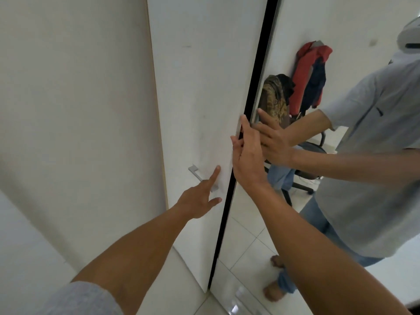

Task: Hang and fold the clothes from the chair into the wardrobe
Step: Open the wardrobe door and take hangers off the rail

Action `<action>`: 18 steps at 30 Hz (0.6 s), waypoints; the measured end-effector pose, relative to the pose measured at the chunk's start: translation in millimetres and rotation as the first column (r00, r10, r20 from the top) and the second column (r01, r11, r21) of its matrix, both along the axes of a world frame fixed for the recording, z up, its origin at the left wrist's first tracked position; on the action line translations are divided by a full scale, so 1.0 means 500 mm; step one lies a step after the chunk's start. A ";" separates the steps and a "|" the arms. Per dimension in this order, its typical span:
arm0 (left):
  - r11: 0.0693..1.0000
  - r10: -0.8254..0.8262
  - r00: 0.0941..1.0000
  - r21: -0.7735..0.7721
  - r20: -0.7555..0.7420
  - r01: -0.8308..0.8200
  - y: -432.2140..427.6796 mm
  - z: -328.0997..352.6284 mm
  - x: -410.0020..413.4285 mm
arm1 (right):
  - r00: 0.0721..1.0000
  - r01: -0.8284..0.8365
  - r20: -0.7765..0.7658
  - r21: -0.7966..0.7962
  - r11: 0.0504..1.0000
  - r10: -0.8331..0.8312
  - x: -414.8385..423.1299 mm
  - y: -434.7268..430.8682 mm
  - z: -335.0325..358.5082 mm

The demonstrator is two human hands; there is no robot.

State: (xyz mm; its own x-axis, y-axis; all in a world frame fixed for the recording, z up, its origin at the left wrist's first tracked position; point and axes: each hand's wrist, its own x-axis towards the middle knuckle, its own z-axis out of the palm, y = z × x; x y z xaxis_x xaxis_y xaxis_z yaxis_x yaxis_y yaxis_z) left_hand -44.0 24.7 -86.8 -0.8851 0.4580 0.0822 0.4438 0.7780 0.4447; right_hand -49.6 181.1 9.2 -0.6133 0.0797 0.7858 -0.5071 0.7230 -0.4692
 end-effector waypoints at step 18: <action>0.980 0.169 0.952 0.144 -0.254 -0.136 -0.250 0.042 0.128 | 0.971 -0.230 0.038 -0.112 0.967 0.235 0.114 -0.280 0.009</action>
